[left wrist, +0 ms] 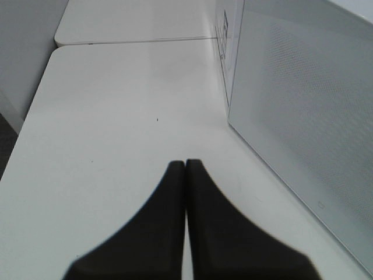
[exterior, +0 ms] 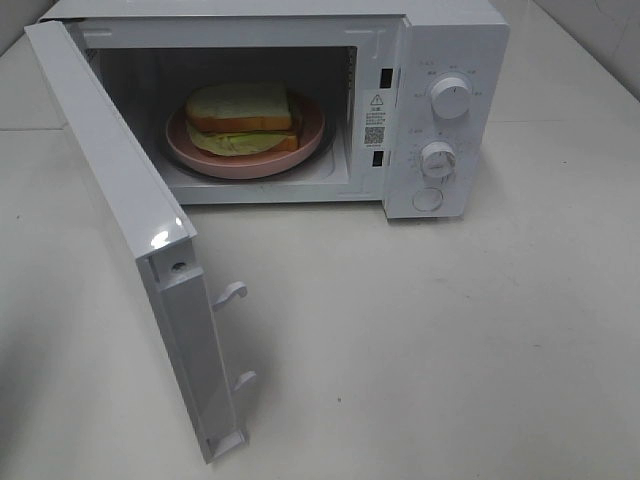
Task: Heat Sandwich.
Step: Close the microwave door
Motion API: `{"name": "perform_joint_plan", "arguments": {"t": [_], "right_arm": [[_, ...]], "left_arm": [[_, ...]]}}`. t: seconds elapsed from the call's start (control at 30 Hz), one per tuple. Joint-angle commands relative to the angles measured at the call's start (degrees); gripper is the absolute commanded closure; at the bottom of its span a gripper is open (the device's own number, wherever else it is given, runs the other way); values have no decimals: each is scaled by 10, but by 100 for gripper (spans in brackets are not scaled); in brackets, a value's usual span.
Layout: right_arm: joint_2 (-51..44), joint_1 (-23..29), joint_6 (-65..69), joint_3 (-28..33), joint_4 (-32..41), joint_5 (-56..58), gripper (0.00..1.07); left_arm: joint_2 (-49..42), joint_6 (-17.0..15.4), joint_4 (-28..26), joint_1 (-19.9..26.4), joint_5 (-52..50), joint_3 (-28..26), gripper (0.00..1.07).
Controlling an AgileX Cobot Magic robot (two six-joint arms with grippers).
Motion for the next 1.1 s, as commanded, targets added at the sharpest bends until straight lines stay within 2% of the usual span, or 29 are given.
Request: {"name": "perform_joint_plan", "arguments": {"t": [0.03,0.27,0.47,0.67,0.93,1.1], "right_arm": [[-16,-3,-5,1,1,-2,31],[-16,-3,-5,1,1,-2,31],[-16,-3,-5,1,1,-2,31],[-16,-3,-5,1,1,-2,31],[-16,-3,-5,1,1,-2,31],[-16,-3,-5,1,1,-2,31]], "left_arm": [[18,-3,-3,1,-100,32,106],[57,-3,-2,1,-232,81,106],[129,-3,5,1,-385,118,106],[192,-5,5,1,-449,119,106],[264,-6,68,1,-519,119,106],[298,-47,96,0,-559,118,106]]}}
